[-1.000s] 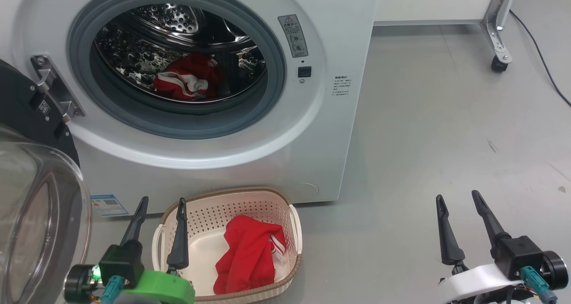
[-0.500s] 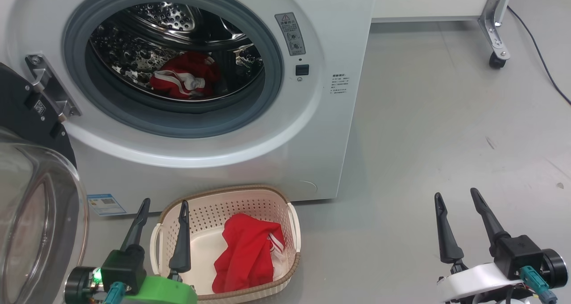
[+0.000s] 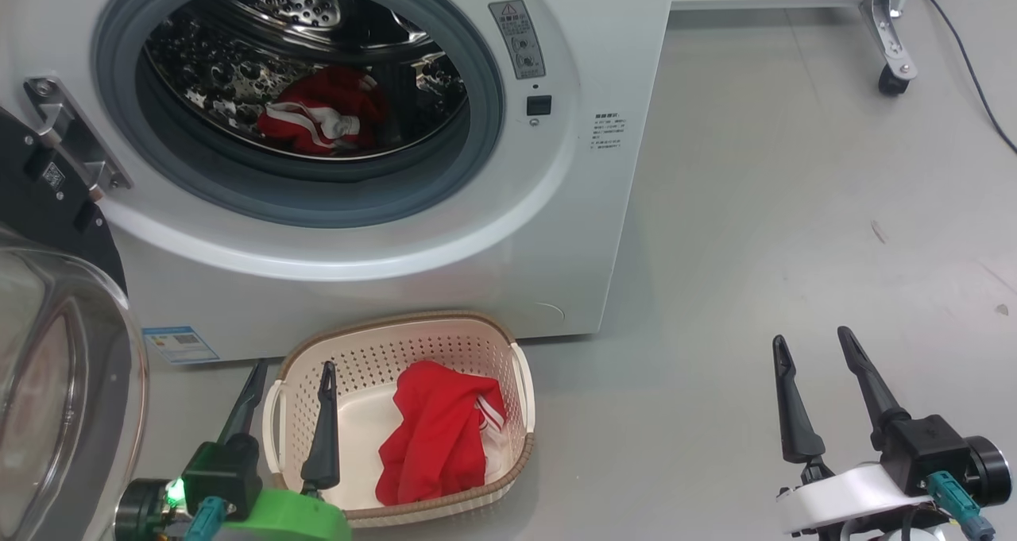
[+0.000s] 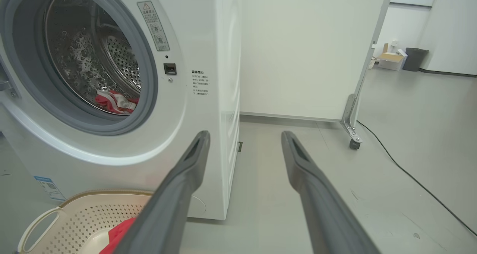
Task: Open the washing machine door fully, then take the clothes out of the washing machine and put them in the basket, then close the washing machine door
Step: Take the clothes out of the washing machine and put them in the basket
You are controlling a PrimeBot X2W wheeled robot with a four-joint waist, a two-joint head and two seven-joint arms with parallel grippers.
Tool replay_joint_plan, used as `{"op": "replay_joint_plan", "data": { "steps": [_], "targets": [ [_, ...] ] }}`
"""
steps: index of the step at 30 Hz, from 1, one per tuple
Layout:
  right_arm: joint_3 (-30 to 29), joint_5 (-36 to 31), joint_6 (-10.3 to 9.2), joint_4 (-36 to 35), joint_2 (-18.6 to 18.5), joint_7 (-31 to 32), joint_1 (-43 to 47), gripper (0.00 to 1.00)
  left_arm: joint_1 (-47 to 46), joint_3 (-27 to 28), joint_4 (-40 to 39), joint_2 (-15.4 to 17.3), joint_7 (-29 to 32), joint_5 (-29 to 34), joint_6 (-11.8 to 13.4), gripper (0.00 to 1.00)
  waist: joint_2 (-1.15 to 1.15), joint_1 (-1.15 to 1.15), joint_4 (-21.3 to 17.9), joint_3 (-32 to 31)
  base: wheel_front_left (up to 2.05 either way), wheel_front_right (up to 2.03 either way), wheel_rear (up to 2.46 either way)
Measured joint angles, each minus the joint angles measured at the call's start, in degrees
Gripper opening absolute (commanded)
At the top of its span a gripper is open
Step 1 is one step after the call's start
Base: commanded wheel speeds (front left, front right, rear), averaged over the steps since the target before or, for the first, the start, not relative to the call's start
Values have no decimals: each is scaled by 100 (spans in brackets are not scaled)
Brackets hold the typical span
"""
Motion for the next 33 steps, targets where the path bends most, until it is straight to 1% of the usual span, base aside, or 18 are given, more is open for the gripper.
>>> {"op": "replay_joint_plan", "data": {
  "steps": [7,13,15,17,23,27,30,33],
  "targets": [
    [46,0,30,-138,-14,1,-35,100,-266,-89,201,-10,303,-47,0,100,0,0,-37,288,0,0,0],
    [96,0,54,-278,-30,19,-207,100,-898,-169,528,-31,641,-130,-29,100,0,0,-101,633,0,0,0],
    [109,0,92,-309,-29,19,-275,100,-1137,-223,699,-32,789,-134,-42,100,0,0,-131,759,0,0,0],
    [114,0,97,-318,-30,19,-297,100,-1261,-246,783,-34,866,-135,-82,100,0,0,-147,823,0,0,0],
    [153,2,103,-360,-29,19,-487,100,-2059,-349,1228,-23,1434,-120,-259,100,0,0,-266,1217,0,0,0],
    [162,55,107,-375,-27,19,-573,100,-2661,-454,1553,92,1885,-43,-397,100,0,0,-360,1488,0,0,0],
    [200,111,152,-376,-24,19,-691,100,-3061,-421,1702,224,2170,-21,-442,100,0,0,-436,1691,0,0,0],
    [211,192,152,-376,-22,18,-821,100,-3483,-381,1829,368,2510,7,-488,100,0,0,-519,1894,0,0,0]
  ]
}}
